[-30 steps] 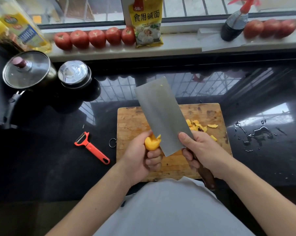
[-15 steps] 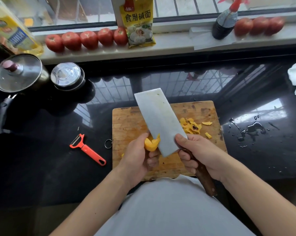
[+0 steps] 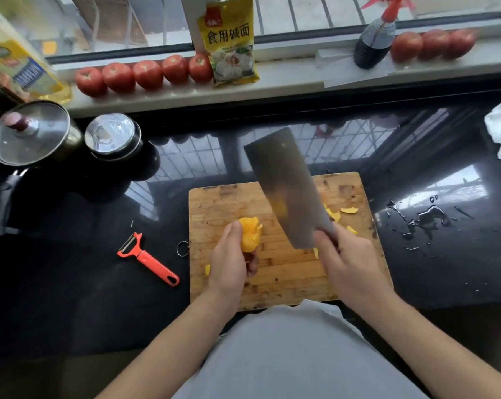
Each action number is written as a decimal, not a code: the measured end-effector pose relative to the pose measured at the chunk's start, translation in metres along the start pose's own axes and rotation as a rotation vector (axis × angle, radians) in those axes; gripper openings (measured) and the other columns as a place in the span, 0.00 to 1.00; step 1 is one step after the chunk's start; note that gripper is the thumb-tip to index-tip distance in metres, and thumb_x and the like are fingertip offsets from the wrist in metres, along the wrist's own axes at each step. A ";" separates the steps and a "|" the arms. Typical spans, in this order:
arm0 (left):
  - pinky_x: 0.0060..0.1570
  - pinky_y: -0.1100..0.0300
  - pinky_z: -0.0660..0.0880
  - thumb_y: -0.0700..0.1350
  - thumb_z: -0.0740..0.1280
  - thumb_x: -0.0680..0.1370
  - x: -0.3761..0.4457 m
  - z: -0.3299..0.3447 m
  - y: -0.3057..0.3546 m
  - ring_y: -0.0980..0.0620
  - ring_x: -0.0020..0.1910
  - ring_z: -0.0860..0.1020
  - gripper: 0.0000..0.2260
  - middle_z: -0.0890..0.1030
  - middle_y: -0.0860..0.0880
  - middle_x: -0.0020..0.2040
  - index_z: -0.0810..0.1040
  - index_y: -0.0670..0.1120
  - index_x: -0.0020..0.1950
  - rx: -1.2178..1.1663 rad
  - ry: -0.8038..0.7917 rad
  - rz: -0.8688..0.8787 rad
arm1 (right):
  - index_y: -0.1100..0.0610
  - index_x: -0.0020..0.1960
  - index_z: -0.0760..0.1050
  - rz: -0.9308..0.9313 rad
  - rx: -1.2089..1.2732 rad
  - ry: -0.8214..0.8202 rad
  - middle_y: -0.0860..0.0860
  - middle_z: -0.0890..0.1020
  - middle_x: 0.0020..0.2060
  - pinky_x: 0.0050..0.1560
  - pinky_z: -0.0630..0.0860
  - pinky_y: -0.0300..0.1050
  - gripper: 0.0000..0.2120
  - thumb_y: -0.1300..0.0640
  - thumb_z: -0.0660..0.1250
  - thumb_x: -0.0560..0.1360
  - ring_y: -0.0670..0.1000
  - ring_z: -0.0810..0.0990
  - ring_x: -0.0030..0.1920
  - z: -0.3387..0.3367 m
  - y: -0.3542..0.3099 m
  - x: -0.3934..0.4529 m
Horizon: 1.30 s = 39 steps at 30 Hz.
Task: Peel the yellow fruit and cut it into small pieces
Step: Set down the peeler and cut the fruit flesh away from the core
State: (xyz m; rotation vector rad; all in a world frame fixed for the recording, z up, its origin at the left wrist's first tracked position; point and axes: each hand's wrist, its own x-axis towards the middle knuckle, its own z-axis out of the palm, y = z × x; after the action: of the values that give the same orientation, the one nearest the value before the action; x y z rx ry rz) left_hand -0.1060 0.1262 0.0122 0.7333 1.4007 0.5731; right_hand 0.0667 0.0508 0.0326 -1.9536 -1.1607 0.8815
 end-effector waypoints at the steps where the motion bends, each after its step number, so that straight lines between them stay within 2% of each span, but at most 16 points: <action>1: 0.32 0.55 0.67 0.55 0.56 0.87 0.000 0.002 0.001 0.51 0.29 0.71 0.18 0.75 0.46 0.34 0.77 0.43 0.49 -0.036 -0.001 -0.023 | 0.49 0.45 0.75 -0.143 -0.093 0.035 0.40 0.75 0.29 0.29 0.68 0.31 0.10 0.51 0.60 0.83 0.40 0.75 0.30 0.003 0.001 -0.007; 3: 0.32 0.56 0.66 0.53 0.58 0.86 -0.003 0.009 0.007 0.50 0.29 0.69 0.17 0.74 0.45 0.34 0.76 0.44 0.46 -0.166 -0.026 -0.097 | 0.53 0.52 0.80 -0.423 -0.232 0.070 0.40 0.79 0.37 0.35 0.71 0.27 0.13 0.51 0.58 0.85 0.37 0.78 0.37 0.008 0.005 -0.019; 4: 0.32 0.57 0.65 0.50 0.58 0.86 -0.005 0.012 0.009 0.49 0.28 0.68 0.16 0.72 0.44 0.34 0.75 0.44 0.43 -0.218 -0.031 -0.128 | 0.57 0.55 0.81 -0.530 -0.293 0.064 0.44 0.82 0.40 0.36 0.75 0.31 0.14 0.52 0.59 0.85 0.40 0.79 0.38 0.011 0.009 -0.023; 6: 0.32 0.57 0.64 0.45 0.58 0.85 -0.009 0.018 0.013 0.48 0.29 0.67 0.18 0.72 0.44 0.33 0.75 0.47 0.37 -0.275 -0.033 -0.144 | 0.60 0.60 0.81 -0.631 -0.407 0.083 0.50 0.83 0.41 0.31 0.78 0.46 0.13 0.54 0.62 0.83 0.49 0.80 0.36 0.015 0.014 -0.026; 8: 0.34 0.56 0.65 0.46 0.58 0.86 -0.016 0.022 0.016 0.49 0.29 0.68 0.24 0.73 0.47 0.29 0.76 0.51 0.30 -0.336 -0.029 -0.140 | 0.61 0.61 0.81 -0.655 -0.469 0.115 0.52 0.82 0.40 0.28 0.77 0.49 0.13 0.57 0.65 0.81 0.52 0.79 0.34 0.015 0.015 -0.027; 12: 0.37 0.54 0.67 0.47 0.59 0.86 -0.024 0.029 0.023 0.51 0.29 0.72 0.14 0.73 0.51 0.24 0.70 0.48 0.41 -0.440 0.024 -0.178 | 0.63 0.59 0.82 -0.707 -0.497 0.155 0.52 0.82 0.39 0.26 0.76 0.46 0.14 0.57 0.63 0.82 0.51 0.79 0.33 0.012 0.012 -0.029; 16: 0.44 0.51 0.70 0.47 0.59 0.86 -0.021 0.028 0.019 0.49 0.36 0.74 0.12 0.77 0.50 0.28 0.72 0.48 0.44 -0.482 -0.006 -0.170 | 0.63 0.60 0.82 -0.697 -0.505 0.162 0.52 0.81 0.38 0.25 0.76 0.47 0.13 0.58 0.65 0.81 0.51 0.78 0.32 0.012 0.015 -0.029; 22: 0.37 0.55 0.66 0.40 0.57 0.84 -0.017 0.031 0.017 0.48 0.32 0.72 0.13 0.74 0.47 0.32 0.71 0.47 0.40 -0.391 -0.080 -0.147 | 0.63 0.61 0.81 -0.682 -0.547 0.193 0.52 0.80 0.37 0.24 0.74 0.47 0.13 0.59 0.63 0.81 0.52 0.77 0.31 0.013 0.020 -0.026; 28: 0.33 0.55 0.71 0.37 0.59 0.82 -0.013 0.033 0.014 0.46 0.35 0.75 0.12 0.76 0.43 0.37 0.74 0.45 0.41 -0.371 -0.094 -0.121 | 0.62 0.62 0.81 -0.671 -0.605 0.223 0.51 0.78 0.35 0.24 0.71 0.44 0.13 0.60 0.66 0.80 0.50 0.74 0.30 0.014 0.028 -0.026; 30: 0.32 0.56 0.68 0.37 0.58 0.82 -0.012 0.035 0.014 0.47 0.31 0.71 0.11 0.75 0.42 0.36 0.74 0.44 0.41 -0.345 -0.095 -0.117 | 0.62 0.63 0.81 -0.634 -0.616 0.225 0.50 0.78 0.35 0.24 0.71 0.43 0.14 0.60 0.67 0.79 0.49 0.74 0.30 0.013 0.029 -0.025; 33: 0.31 0.55 0.65 0.43 0.58 0.84 -0.010 0.037 0.012 0.49 0.27 0.66 0.11 0.72 0.44 0.33 0.77 0.42 0.46 -0.375 -0.098 -0.170 | 0.60 0.63 0.81 -0.492 -0.579 0.208 0.49 0.79 0.37 0.25 0.71 0.42 0.14 0.55 0.64 0.82 0.49 0.75 0.29 0.015 0.030 -0.022; 36: 0.27 0.57 0.64 0.49 0.56 0.86 -0.004 0.035 0.009 0.50 0.27 0.66 0.14 0.70 0.45 0.33 0.76 0.42 0.57 -0.427 -0.138 -0.241 | 0.54 0.60 0.81 -0.180 -0.485 0.219 0.46 0.81 0.38 0.31 0.76 0.47 0.15 0.51 0.57 0.85 0.49 0.78 0.33 0.014 0.029 -0.014; 39: 0.27 0.58 0.64 0.51 0.55 0.87 0.000 0.029 0.004 0.51 0.28 0.68 0.15 0.72 0.45 0.34 0.75 0.43 0.63 -0.421 -0.210 -0.287 | 0.50 0.50 0.78 0.180 -0.393 0.207 0.43 0.78 0.35 0.39 0.78 0.51 0.14 0.48 0.56 0.85 0.46 0.77 0.37 0.005 0.038 -0.007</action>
State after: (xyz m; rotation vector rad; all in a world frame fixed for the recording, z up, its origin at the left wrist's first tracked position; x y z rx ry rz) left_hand -0.0774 0.1256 0.0160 0.2404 1.1144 0.5233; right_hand 0.0774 0.0319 -0.0001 -2.4331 -1.1099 0.5478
